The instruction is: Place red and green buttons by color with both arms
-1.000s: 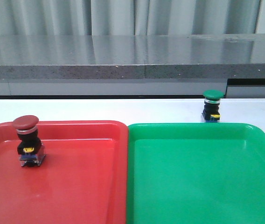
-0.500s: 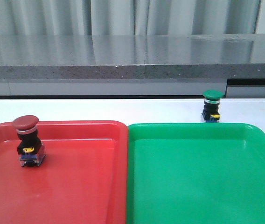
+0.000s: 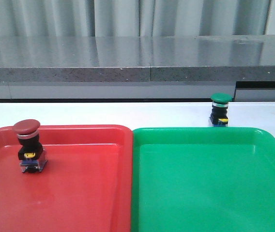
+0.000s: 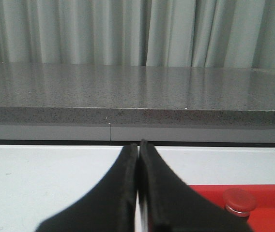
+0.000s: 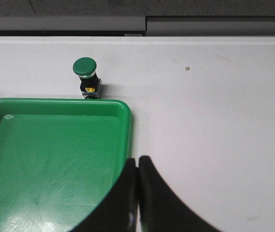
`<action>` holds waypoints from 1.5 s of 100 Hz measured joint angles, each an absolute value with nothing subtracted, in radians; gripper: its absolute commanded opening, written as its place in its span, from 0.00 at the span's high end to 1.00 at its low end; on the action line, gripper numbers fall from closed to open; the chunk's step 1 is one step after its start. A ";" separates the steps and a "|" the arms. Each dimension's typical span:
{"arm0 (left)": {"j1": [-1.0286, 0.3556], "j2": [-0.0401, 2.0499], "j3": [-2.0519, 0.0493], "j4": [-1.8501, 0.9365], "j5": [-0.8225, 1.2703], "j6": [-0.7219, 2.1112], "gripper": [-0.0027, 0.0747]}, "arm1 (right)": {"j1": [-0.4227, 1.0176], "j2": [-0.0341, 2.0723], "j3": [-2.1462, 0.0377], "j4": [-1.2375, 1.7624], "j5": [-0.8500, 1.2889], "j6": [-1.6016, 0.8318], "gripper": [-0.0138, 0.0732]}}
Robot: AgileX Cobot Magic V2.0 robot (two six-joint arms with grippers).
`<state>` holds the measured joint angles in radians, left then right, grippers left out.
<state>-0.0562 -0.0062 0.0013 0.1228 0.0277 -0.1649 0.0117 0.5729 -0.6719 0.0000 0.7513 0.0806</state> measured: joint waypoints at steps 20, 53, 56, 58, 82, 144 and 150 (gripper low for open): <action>-0.056 -0.006 0.001 0.123 0.026 -0.165 0.99 | 0.012 0.580 -0.672 0.000 0.758 0.081 0.63; -0.056 -0.006 0.001 0.123 0.026 -0.165 0.99 | 0.012 0.580 -0.673 0.000 0.771 0.081 0.10; -0.056 -0.006 0.001 0.123 0.026 -0.165 0.99 | 0.012 0.580 -0.673 0.000 0.771 0.081 0.10; -0.056 -0.006 0.001 0.123 0.026 -0.165 0.99 | 0.012 0.580 -0.673 0.000 0.771 0.081 0.10; -0.056 -0.006 0.001 0.123 0.026 -0.165 0.99 | 0.012 0.659 -0.734 0.016 0.771 0.081 0.10; -0.056 -0.006 0.001 0.123 0.026 -0.165 0.99 | 0.117 1.310 -1.163 0.155 0.704 0.013 0.10; -0.056 -0.006 0.001 0.123 0.026 -0.165 0.99 | 0.127 1.369 -1.195 0.157 0.690 0.013 0.10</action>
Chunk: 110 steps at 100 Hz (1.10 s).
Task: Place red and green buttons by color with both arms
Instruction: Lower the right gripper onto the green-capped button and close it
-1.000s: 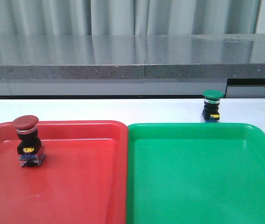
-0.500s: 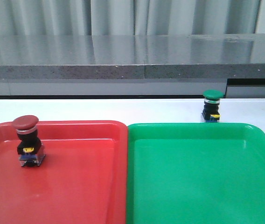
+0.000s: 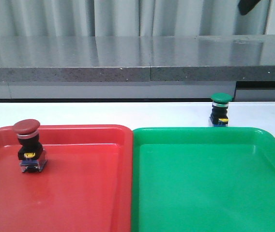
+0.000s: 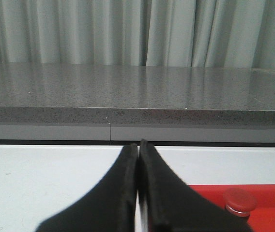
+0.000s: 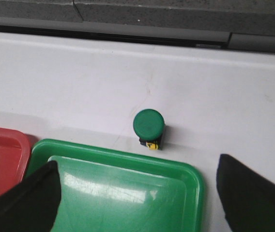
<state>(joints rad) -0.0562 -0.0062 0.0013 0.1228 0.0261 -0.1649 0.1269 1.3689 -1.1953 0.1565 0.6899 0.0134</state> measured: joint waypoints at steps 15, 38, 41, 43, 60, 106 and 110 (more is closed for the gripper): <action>-0.056 -0.006 0.001 0.123 0.026 -0.165 0.99 | 0.131 1.514 -1.272 0.157 0.668 0.013 0.10; -0.056 -0.006 0.001 0.123 0.026 -0.165 0.99 | 0.131 1.680 -1.349 0.157 0.664 0.011 0.10; -0.056 -0.006 0.001 0.123 0.026 -0.165 0.99 | 0.131 1.696 -1.354 0.157 0.664 0.011 0.10; -0.056 -0.006 0.001 0.123 0.026 -0.165 0.99 | 0.131 1.707 -1.358 0.157 0.664 0.010 0.10; -0.056 -0.006 0.001 0.123 0.026 -0.165 0.99 | 0.141 1.779 -1.376 0.157 0.657 0.010 0.10; -0.056 -0.006 0.001 0.123 0.026 -0.165 0.99 | 0.152 1.896 -1.380 0.157 0.632 0.008 0.10; -0.056 -0.006 0.001 0.123 0.026 -0.165 0.99 | 0.152 1.900 -1.380 0.157 0.627 0.008 0.10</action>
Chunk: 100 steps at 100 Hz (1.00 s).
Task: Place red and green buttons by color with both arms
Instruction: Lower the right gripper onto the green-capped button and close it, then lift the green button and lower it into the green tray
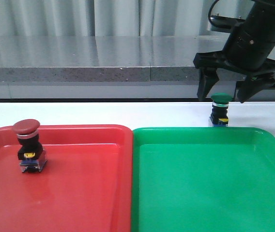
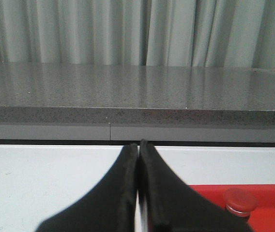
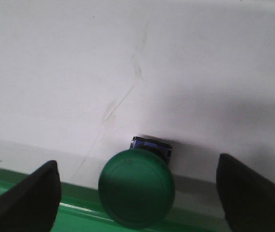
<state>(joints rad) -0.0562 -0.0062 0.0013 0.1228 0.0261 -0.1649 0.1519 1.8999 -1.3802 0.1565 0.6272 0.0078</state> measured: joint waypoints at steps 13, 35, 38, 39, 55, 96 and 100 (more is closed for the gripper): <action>-0.056 -0.006 0.001 0.123 0.026 -0.165 0.99 | 0.152 1.911 -1.380 0.157 0.611 0.000 0.10; -0.056 -0.006 0.001 0.123 0.026 -0.165 0.99 | 0.152 1.938 -1.383 0.157 0.609 0.000 0.40; -0.056 -0.006 0.001 0.123 0.026 -0.165 0.99 | 0.152 1.938 -1.383 0.157 0.609 0.000 0.45; -0.056 -0.006 0.001 0.123 0.026 -0.165 0.99 | 0.152 1.938 -1.383 0.157 0.609 0.000 0.47; -0.056 -0.006 0.001 0.123 0.026 -0.165 0.99 | 0.152 1.938 -1.383 0.157 0.603 0.000 0.58; -0.056 -0.006 0.001 0.123 0.026 -0.165 0.99 | 0.152 1.868 -1.420 0.157 0.634 0.000 0.58; -0.056 -0.006 0.001 0.123 0.026 -0.165 0.99 | 0.152 1.848 -1.420 0.157 0.649 0.000 0.58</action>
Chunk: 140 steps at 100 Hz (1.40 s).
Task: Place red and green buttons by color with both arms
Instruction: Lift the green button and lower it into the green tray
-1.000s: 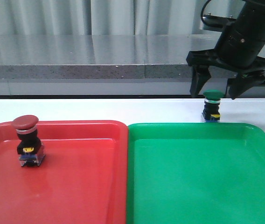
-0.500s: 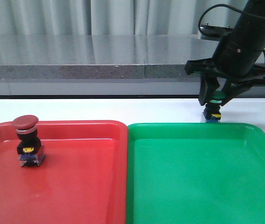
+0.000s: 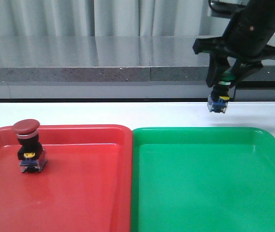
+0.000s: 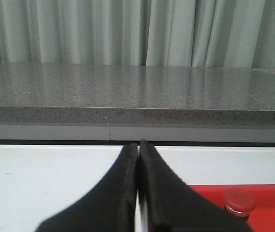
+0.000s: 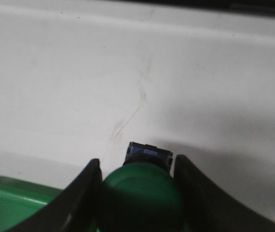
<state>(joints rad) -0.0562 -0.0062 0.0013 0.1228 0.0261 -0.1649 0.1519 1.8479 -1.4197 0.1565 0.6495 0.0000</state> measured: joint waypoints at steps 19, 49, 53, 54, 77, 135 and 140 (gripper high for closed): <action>-0.056 -0.006 0.001 0.123 0.026 -0.165 0.99 | 0.165 1.738 -1.418 0.157 0.727 0.000 0.58; -0.056 -0.006 0.001 0.123 0.026 -0.165 0.99 | 0.256 1.641 -1.296 0.157 0.730 0.000 0.58; -0.056 -0.006 0.001 0.123 0.026 -0.165 0.99 | 0.266 1.640 -1.273 0.157 0.722 0.000 0.58; -0.056 -0.006 0.001 0.123 0.026 -0.165 0.99 | 0.267 1.640 -1.269 0.157 0.722 0.000 0.58; -0.056 -0.006 0.001 0.123 0.026 -0.165 0.99 | 0.306 1.640 -1.152 0.157 0.638 0.033 0.58; -0.056 -0.006 0.001 0.123 0.026 -0.165 0.99 | 0.308 1.722 -1.078 0.157 0.544 0.073 0.58; -0.056 -0.006 0.001 0.123 0.026 -0.165 0.99 | 0.308 1.726 -1.078 0.157 0.543 0.074 0.58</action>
